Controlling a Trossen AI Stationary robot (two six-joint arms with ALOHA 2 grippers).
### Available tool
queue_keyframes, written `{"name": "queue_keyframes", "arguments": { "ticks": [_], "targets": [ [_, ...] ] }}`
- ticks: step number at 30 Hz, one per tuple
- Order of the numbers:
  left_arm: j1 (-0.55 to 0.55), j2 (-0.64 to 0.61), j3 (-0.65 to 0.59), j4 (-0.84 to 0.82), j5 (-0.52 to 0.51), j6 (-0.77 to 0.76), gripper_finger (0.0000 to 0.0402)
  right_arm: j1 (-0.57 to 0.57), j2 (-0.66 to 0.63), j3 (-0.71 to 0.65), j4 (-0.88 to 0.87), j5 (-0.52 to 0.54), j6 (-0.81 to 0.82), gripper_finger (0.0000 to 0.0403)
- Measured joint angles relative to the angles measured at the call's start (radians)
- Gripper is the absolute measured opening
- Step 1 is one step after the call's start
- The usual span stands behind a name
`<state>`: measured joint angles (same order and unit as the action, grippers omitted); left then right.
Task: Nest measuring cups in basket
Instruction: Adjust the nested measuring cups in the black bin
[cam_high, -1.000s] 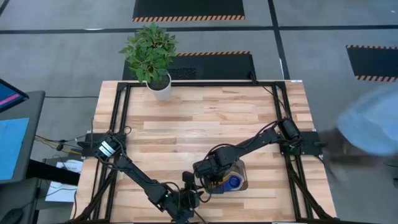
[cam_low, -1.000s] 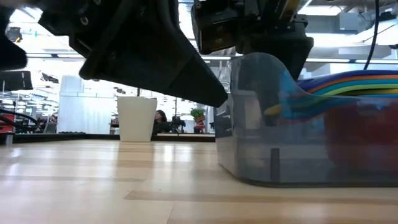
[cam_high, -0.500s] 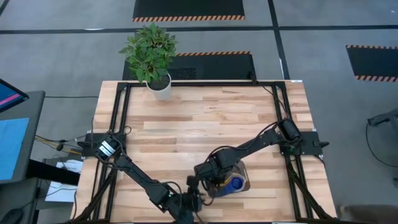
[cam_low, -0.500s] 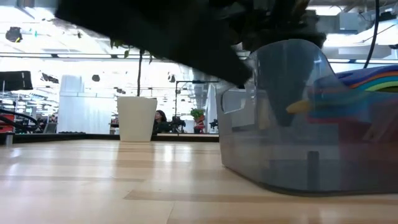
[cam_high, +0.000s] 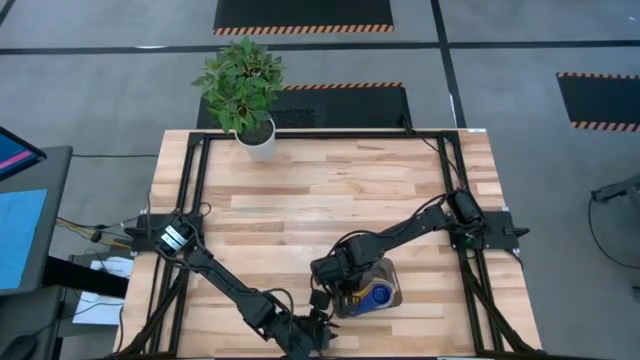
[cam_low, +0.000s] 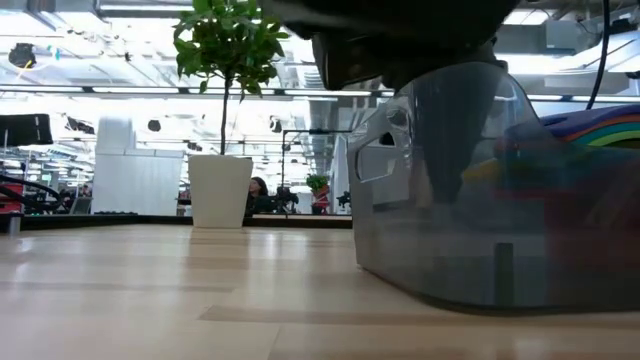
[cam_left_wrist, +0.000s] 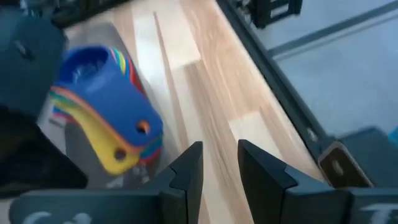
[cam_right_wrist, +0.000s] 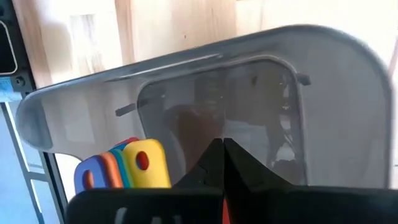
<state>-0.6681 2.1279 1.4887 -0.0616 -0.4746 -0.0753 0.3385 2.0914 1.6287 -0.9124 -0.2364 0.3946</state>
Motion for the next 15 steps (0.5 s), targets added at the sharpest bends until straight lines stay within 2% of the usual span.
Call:
{"name": "queue_keyframes", "arguments": {
  "ticks": [5,9,15],
  "targets": [
    [0.013,0.001,0.0,0.018,0.036,0.019,0.0087,0.004,0.0,0.0,-0.004,-0.006,0.0,0.0024],
    [0.025,0.001,0.0,-0.038,-0.019,0.015,0.0071,0.004,0.0,0.0,-0.004,-0.038,0.002,0.0031],
    [0.043,0.001,0.0,-0.081,-0.029,0.012,0.0048,0.008,0.0,0.0,-0.02,-0.046,0.029,0.0018]
  ]
}}
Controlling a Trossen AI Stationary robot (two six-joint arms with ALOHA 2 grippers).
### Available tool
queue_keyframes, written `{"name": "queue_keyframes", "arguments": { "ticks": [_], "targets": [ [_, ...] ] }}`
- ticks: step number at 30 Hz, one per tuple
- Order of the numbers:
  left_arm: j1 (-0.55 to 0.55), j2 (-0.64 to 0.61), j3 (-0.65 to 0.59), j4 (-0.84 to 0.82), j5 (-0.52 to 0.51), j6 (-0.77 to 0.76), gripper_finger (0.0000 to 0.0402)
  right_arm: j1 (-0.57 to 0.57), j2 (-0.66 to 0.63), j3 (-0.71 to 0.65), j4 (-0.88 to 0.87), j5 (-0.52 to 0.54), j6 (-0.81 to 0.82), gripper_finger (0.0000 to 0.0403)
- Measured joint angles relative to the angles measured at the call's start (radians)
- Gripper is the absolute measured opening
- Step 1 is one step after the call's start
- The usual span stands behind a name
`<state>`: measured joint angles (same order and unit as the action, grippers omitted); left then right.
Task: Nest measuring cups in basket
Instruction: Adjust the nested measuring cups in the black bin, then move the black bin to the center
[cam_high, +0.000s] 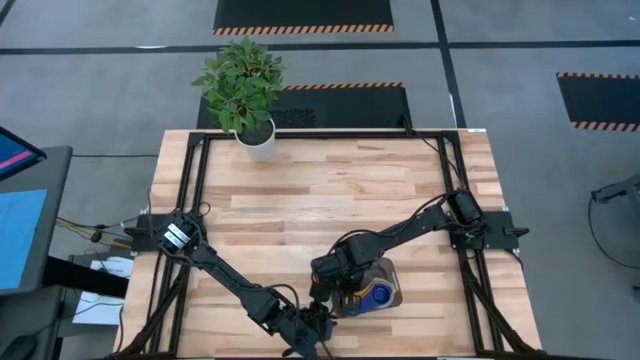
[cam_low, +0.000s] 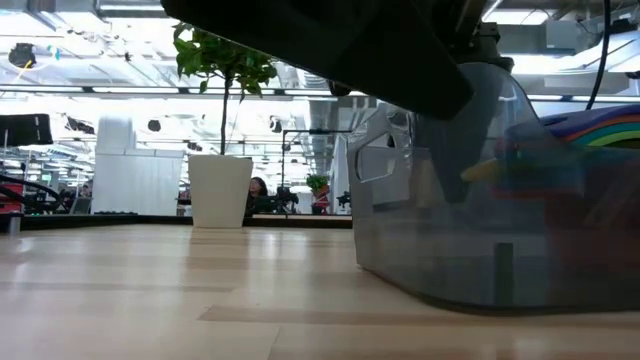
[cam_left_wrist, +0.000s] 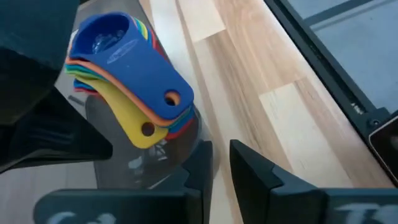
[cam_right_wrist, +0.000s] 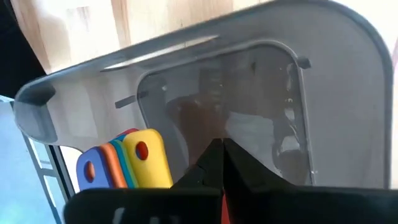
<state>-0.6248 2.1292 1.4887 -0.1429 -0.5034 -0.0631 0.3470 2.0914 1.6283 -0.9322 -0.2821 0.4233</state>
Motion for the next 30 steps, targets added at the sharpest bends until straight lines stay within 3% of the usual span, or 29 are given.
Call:
{"name": "queue_keyframes", "arguments": {
  "ticks": [5,16,26,30],
  "targets": [
    [0.003,0.002,0.0,0.001,-0.034,0.004,0.0046,0.001,-0.001,0.001,-0.019,-0.006,0.003,0.0016],
    [-0.017,0.002,-0.001,-0.085,-0.127,-0.002,0.0046,0.004,-0.002,0.0,-0.047,-0.158,-0.021,0.0015],
    [-0.069,0.001,0.054,-0.102,-0.084,-0.031,0.0045,-0.008,0.001,0.0,-0.023,-0.075,-0.04,0.0033],
    [-0.122,-0.002,0.118,-0.236,-0.113,-0.071,0.0045,-0.035,0.003,0.016,-0.054,-0.085,-0.035,0.003]
  ]
}}
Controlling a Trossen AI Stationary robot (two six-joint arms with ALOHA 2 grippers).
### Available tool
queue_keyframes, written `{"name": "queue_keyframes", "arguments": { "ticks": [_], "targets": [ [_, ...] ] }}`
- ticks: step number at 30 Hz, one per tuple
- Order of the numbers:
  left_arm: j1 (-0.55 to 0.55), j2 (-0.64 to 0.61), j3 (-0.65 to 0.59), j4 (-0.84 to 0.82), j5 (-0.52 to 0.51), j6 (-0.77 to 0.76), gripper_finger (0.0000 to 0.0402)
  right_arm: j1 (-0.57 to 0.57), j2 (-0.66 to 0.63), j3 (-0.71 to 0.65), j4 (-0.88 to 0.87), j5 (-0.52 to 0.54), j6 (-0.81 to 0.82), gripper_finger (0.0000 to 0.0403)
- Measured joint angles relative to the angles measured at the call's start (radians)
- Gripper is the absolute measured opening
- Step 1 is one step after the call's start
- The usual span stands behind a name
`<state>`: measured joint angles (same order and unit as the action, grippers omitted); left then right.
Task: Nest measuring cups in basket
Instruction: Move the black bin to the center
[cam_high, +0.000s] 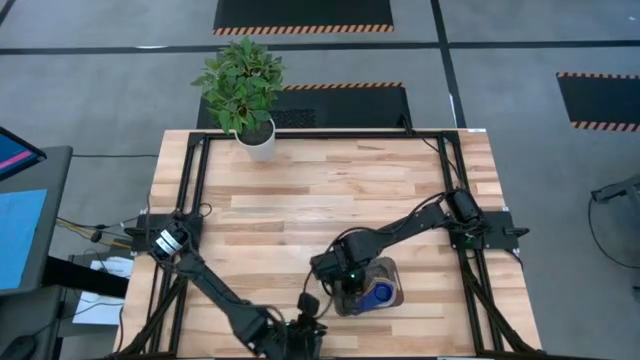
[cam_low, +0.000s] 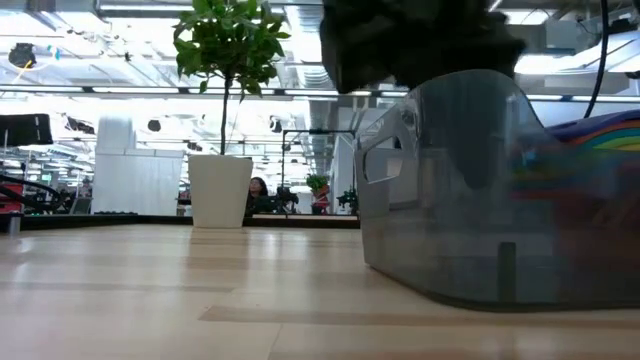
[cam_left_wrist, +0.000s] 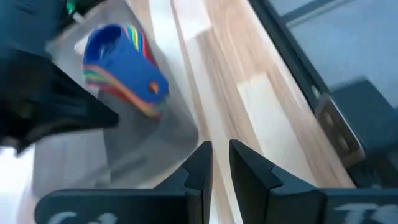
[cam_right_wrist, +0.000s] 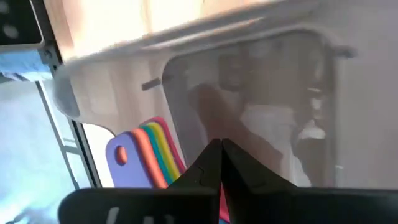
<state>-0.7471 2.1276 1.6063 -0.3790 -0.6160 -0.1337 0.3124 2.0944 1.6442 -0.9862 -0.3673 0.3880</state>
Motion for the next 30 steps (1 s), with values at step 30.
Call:
{"name": "queue_keyframes", "arguments": {
  "ticks": [30],
  "targets": [
    [0.072,0.0,-0.026,-0.469,-0.128,-0.191,0.0045,0.436,-0.146,0.024,-0.583,0.497,0.81,0.0016]
  ]
}}
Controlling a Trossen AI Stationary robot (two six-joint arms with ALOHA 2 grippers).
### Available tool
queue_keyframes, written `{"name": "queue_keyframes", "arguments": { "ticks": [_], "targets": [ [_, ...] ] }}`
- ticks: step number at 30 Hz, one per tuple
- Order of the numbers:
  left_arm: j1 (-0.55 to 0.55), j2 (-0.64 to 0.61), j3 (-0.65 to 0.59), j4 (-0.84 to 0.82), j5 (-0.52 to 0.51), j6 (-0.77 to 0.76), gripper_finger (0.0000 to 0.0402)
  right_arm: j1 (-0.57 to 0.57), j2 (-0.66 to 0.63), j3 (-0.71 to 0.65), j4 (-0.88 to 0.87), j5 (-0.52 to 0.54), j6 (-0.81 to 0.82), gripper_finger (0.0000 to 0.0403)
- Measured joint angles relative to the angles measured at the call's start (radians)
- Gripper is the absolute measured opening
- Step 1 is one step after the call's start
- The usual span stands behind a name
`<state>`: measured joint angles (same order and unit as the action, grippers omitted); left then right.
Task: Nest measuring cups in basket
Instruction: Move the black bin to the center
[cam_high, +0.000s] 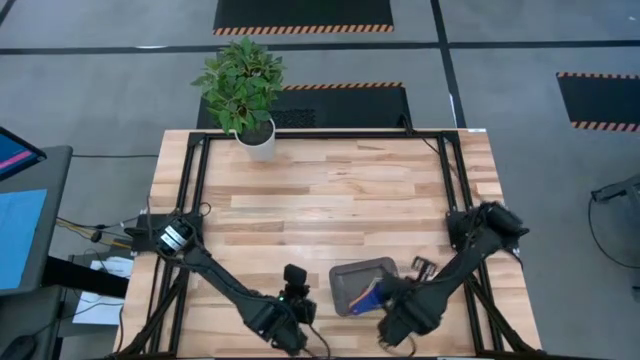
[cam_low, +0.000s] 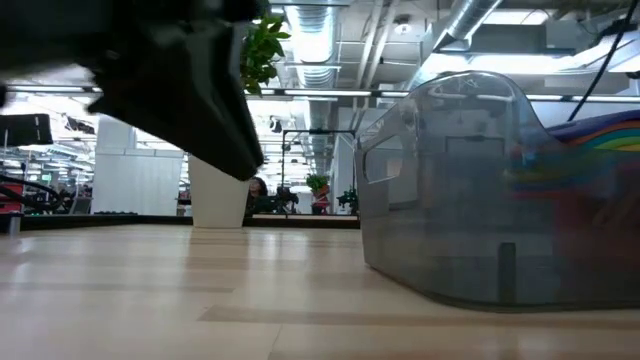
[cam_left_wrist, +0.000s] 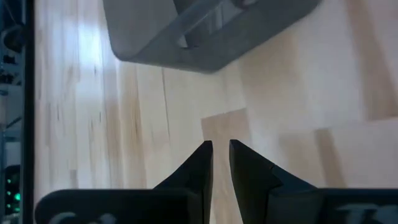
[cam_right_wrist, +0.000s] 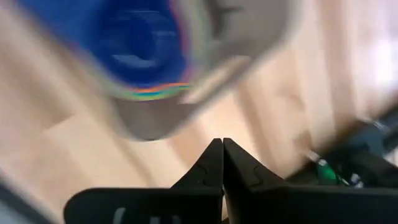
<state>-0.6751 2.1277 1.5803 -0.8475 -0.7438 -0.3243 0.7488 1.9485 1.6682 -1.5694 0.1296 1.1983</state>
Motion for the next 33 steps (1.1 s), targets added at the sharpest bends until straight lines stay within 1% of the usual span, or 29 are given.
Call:
{"name": "queue_keyframes", "arguments": {
  "ticks": [3,5,7,9,10,12,16,19,23,28,29,30,33],
  "targets": [
    [0.029,0.0,0.0,0.012,0.025,0.006,0.0045,0.004,-0.117,-0.135,0.002,0.012,0.143,0.0013],
    [0.044,0.0,0.0,0.018,0.026,0.023,0.0045,0.004,-0.175,-0.234,0.057,0.005,0.208,0.0009],
    [0.057,0.0,0.0,0.048,0.033,0.025,0.0045,0.001,-0.207,-0.332,0.203,0.005,0.207,0.0008],
    [0.072,0.0,0.0,0.079,0.064,0.033,0.0045,-0.007,-0.218,-0.415,0.371,0.0,0.177,0.0008],
    [0.079,0.0,0.0,0.096,0.078,0.042,0.0045,-0.013,-0.213,-0.448,0.43,0.0,0.157,0.0008],
    [0.091,0.0,0.0,0.145,0.104,0.069,0.0045,-0.027,-0.194,-0.488,0.479,-0.001,0.124,0.001],
    [0.108,0.0,0.001,0.226,0.15,0.126,0.0045,-0.076,-0.159,-0.502,0.532,-0.001,0.056,0.0009],
    [0.121,0.0,0.001,0.222,0.164,0.128,0.0045,-0.122,-0.145,-0.502,0.595,-0.004,-0.02,0.0008],
    [0.136,-0.003,0.002,0.119,0.152,0.095,0.0045,-0.182,-0.144,-0.502,0.673,-0.011,-0.113,0.0009],
    [0.143,-0.006,-0.054,-0.015,0.053,0.004,0.0045,-0.251,-0.142,-0.502,0.733,0.013,-0.199,0.0009],
    [0.143,-0.007,-0.073,-0.025,0.061,-0.009,0.0045,-0.264,-0.141,-0.502,0.751,0.016,-0.22,0.0009],
    [0.146,-0.005,-0.095,-0.027,0.096,-0.016,0.0045,-0.278,-0.141,-0.502,0.769,0.019,-0.242,0.0009],
    [0.157,0.0,-0.137,-0.022,0.147,-0.035,0.0045,-0.322,-0.141,-0.502,0.818,0.034,-0.307,0.0011]
  ]
}}
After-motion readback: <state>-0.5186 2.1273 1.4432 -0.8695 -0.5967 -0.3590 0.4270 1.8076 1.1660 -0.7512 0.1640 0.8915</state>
